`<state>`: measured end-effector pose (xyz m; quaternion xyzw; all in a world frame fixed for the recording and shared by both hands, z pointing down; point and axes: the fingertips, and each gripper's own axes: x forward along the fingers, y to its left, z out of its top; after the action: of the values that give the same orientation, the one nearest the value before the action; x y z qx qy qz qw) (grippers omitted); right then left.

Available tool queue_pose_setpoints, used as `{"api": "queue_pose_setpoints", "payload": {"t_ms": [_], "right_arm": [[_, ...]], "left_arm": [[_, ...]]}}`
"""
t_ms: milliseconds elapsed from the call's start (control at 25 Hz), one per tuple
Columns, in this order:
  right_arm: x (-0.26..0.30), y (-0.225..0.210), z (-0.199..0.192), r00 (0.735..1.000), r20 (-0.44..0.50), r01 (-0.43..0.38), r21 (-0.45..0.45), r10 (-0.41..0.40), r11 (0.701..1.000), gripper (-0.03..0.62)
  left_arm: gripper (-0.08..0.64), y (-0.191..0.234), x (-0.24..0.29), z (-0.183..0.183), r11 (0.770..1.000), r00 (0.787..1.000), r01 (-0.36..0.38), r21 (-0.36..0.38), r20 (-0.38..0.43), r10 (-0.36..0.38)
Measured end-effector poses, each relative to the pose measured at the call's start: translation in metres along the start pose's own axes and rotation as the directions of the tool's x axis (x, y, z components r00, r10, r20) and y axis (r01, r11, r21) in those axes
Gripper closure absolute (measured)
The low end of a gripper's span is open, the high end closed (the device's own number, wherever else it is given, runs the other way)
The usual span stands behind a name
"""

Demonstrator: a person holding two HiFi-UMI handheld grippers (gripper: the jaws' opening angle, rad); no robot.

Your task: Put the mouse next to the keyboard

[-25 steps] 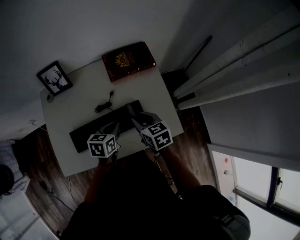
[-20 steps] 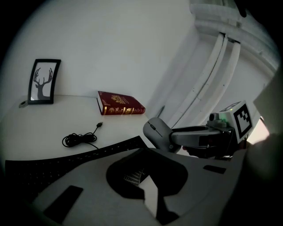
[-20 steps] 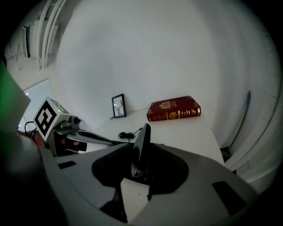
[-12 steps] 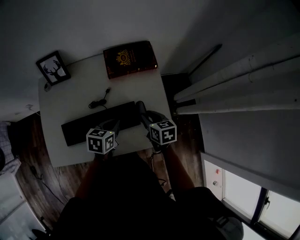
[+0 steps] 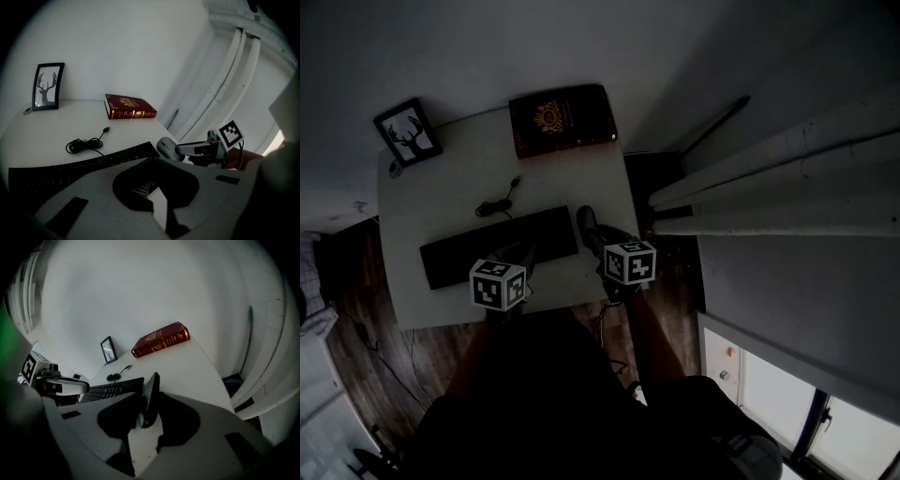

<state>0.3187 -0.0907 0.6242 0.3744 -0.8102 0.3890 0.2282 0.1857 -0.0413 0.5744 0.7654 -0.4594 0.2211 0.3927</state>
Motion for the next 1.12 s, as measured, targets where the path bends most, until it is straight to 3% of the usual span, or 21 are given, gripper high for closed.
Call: {"api": "queue_pose_setpoints", "payload": {"t_ms": [600, 1120], "right_arm": [[0.012, -0.011, -0.001, 0.999, 0.025, -0.034, 0.0, 0.034, 0.999, 0.453], [0.002, -0.03, 0.002, 0.995, 0.051, 0.086, -0.1, -0.081, 0.991, 0.453]], "left_arm": [[0.558, -0.003, -0.006, -0.012, 0.998, 0.999, -0.009, -0.059, 0.035, 0.011], [0.558, -0.018, -0.032, -0.023, 0.998, 0.995, -0.022, -0.053, 0.098, 0.028]]}}
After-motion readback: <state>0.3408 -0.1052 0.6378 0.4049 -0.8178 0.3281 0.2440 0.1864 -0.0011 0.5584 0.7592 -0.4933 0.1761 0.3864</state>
